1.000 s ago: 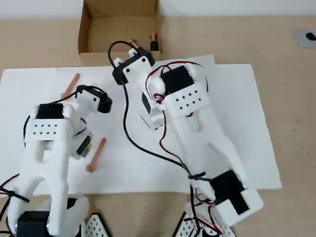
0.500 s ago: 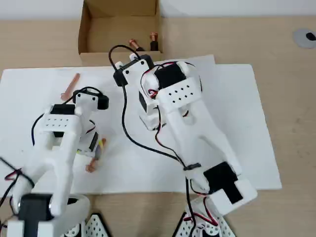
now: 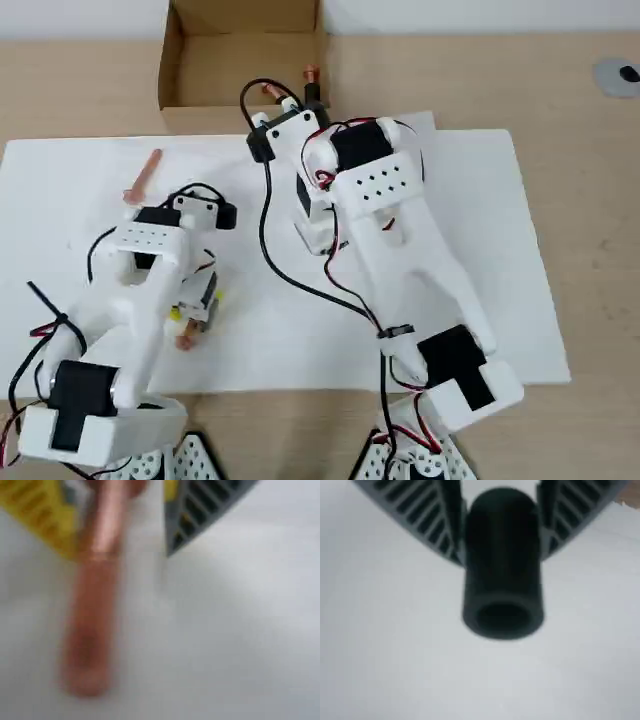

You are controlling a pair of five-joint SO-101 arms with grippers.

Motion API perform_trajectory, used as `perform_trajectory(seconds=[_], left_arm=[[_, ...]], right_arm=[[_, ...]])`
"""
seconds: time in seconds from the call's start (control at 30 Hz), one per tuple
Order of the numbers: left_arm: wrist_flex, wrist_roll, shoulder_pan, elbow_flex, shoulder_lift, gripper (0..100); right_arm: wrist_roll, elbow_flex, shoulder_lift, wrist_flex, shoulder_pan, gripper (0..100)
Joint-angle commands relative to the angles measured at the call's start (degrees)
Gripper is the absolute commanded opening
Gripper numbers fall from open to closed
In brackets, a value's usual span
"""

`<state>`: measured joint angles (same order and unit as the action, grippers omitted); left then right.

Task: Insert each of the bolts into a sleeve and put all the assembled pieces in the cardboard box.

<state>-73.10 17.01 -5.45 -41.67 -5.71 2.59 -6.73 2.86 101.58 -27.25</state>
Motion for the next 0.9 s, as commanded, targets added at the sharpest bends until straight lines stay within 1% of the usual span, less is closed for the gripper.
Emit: perform_trajectory(seconds=[0.0, 0.2, 0.33, 0.37, 0.5, 0.63, 0.77, 0.87], left_arm=[[2.11, -2.9, -1.05, -0.18, 2.59, 2], [2.11, -4.48, 2.73, 2.2, 2.51, 1], [1.41, -3.78, 6.59, 7.74, 0.84, 1], [0.62, -2.29, 7.65, 9.67, -0.48, 1], [-1.67, 10.55, 11.96, 14.95, -7.87, 1], [-1.58, 24.79, 15.82, 15.3, -15.25, 1], [-1.93, 37.89, 17.14, 14.07, -19.65, 1], [-1.76, 50.81, 17.05, 9.49, -19.91, 1]], right_arm=[[0.44, -2.68, -0.31, 0.79, 0.92, 1.2], [0.44, -2.68, -0.31, 0.79, 0.92, 1.2], [0.44, -2.68, -0.31, 0.79, 0.84, 1.2], [0.44, -2.68, -0.31, 0.79, 0.75, 1.2], [0.44, -2.68, -0.31, 0.79, 0.75, 1.2], [0.44, -2.68, -0.31, 0.79, 0.75, 1.2], [0.44, -2.68, -0.31, 0.79, 0.75, 1.2], [0.44, -2.86, -0.4, 0.79, 0.75, 1.2]])
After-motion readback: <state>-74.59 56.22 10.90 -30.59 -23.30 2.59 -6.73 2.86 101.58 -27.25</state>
